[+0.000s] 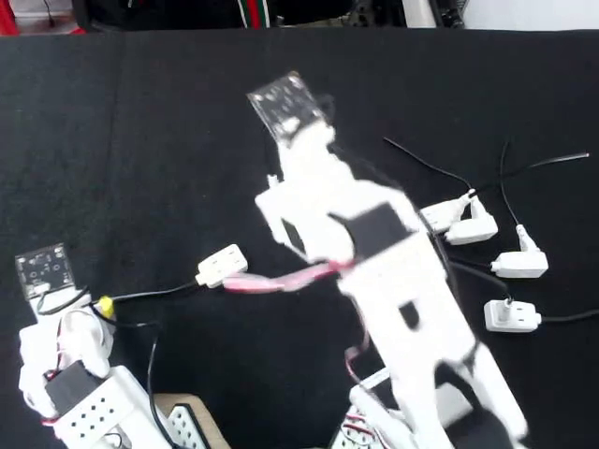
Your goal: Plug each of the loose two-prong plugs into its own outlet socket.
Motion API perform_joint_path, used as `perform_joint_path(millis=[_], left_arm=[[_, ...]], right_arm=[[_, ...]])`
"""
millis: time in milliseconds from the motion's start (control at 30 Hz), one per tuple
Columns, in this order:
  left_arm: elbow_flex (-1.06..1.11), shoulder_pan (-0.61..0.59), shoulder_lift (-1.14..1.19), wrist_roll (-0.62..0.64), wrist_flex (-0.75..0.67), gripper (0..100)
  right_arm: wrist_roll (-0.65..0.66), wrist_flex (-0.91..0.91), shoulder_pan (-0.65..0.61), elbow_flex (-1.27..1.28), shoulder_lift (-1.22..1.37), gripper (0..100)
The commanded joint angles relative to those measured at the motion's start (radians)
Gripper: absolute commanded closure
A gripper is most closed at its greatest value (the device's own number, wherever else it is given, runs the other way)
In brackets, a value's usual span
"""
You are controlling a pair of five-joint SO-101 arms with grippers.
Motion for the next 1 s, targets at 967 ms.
perform_joint_path(millis=[967], left_arm=[[-0.199,0.977,-0.012,0.249,-0.147,77]], right_arm=[[-0.325,-0.993,-0.227,0.789,-0.375,98.7]])
